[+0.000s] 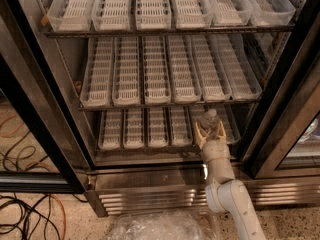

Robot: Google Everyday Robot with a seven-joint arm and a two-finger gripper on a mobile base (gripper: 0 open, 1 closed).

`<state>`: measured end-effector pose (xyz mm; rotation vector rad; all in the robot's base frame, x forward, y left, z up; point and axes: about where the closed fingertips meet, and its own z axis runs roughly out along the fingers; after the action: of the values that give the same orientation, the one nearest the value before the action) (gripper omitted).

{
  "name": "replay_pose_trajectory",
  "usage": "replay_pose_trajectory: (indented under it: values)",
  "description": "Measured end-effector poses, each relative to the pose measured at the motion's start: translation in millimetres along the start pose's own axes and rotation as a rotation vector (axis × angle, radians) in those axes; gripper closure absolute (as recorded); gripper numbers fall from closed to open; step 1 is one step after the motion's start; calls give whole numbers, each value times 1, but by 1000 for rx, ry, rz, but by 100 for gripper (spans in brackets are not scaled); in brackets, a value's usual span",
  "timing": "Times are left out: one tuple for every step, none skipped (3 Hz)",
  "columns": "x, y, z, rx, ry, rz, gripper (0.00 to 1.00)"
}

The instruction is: Pick water bottle from bottom shelf of fridge

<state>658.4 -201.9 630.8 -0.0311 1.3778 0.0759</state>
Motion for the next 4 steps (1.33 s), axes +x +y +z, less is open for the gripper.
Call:
replay_pose_trajectory:
  values:
    - [0,0,0,0,0,0,77]
    - [0,0,0,0,0,0,100]
    - [-1,1,0,-3,-1,-2,100]
    - [-10,3,-6,-13,-12,-13,100]
